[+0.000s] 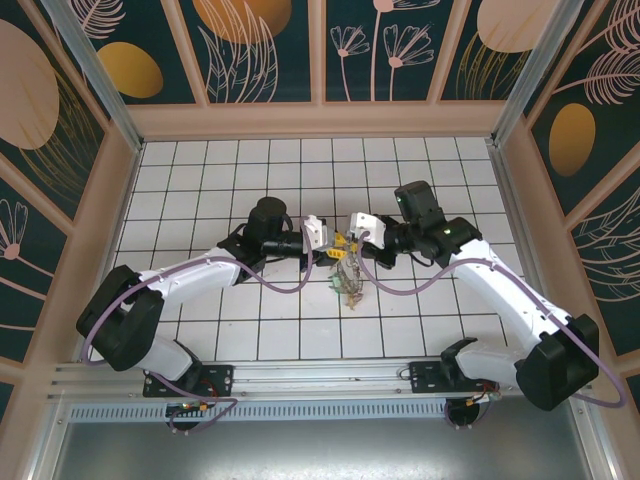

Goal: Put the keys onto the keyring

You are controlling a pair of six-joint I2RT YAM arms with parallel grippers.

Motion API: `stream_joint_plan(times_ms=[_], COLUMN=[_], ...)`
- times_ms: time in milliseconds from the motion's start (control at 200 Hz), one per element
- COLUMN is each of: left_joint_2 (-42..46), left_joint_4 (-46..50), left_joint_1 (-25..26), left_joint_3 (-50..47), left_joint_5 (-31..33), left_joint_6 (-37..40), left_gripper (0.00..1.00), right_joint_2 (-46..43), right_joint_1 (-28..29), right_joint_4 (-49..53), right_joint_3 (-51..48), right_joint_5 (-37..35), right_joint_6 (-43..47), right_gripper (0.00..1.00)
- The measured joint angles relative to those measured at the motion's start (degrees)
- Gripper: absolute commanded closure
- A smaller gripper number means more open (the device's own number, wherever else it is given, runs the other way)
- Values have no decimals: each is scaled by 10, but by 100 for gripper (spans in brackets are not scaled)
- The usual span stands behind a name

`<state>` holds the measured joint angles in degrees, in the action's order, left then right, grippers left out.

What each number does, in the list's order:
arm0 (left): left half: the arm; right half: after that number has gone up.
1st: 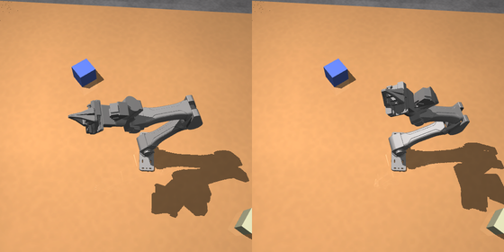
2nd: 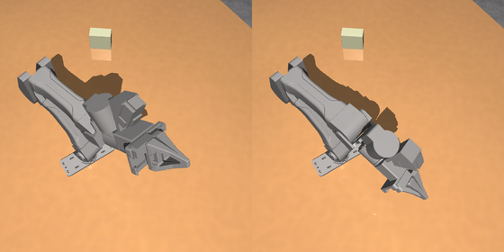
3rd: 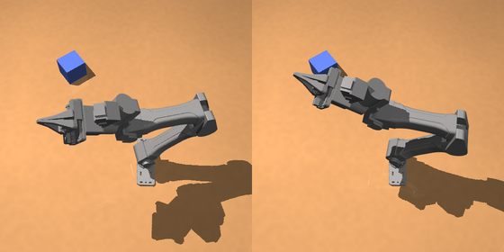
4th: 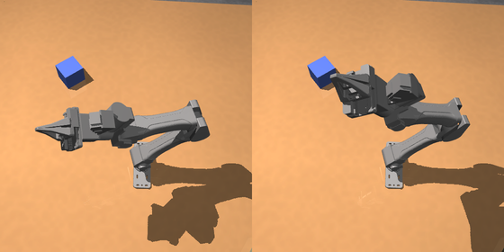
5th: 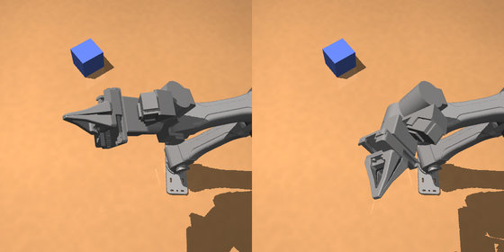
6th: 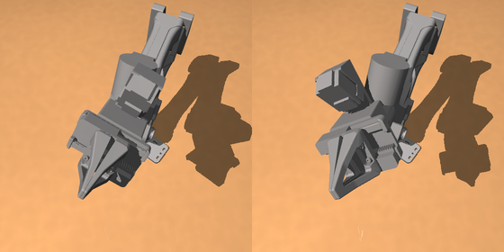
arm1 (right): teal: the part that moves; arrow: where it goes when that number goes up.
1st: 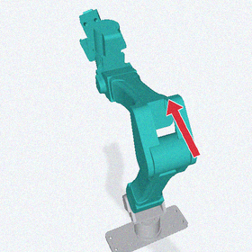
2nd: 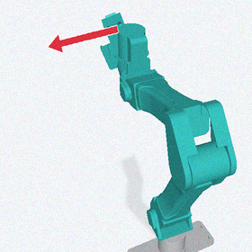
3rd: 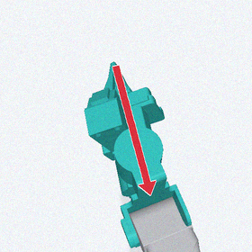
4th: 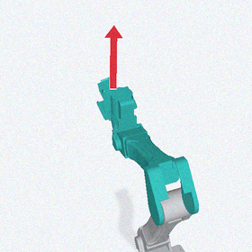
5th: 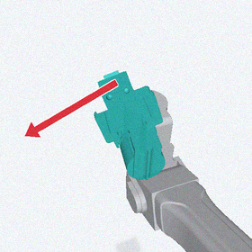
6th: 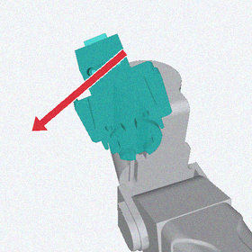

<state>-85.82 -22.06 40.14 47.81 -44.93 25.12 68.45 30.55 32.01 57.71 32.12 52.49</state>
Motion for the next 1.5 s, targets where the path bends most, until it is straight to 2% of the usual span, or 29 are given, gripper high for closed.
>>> stream_joint_plan(times_ms=[165, 345, 455, 661, 706, 801, 956, 1116, 1286, 1502], left_joint_2=[0, 0, -1, -7, -7, -7, -7, -7, -7, -8], left_joint_4=[1, 0, 0, 3, 3, -10, -93, -177, -255, -305], left_joint_1=[0, 0, 0, -1, -1, -1, -1, -2, -2, -2], left_joint_3=[0, 1, 7, 13, 13, 13, -9, -44, -59, -63], left_joint_5=[-2, -10, -11, -19, -22, -33, -56, -78, -89, -98], left_joint_6=[4, 3, -2, 0, 0, -5, -59, -129, -187, -225], left_gripper=[82, 82, 100, 100, 100, 100, 100, 100, 100, 100], right_joint_2=[3, 13, 15, 15, 15, 7, -34, -60, -62, -62], right_joint_1=[3, 16, 18, 17, 16, 2, -39, -73, -80, -80], right_joint_4=[0, 1, 2, 8, 10, 11, -2, -28, -34, -38], right_joint_3=[1, 3, 3, 5, 5, 2, -15, -33, -57, -87], right_joint_5=[-10, -18, -21, -23, -19, 5, 62, 107, 135, 165], right_joint_6=[0, 1, 2, 1, 1, 0, -7, -19, -21, -32], right_gripper=[100, 100, 100, 100, 93, 85, 81, 70, 66, 65])
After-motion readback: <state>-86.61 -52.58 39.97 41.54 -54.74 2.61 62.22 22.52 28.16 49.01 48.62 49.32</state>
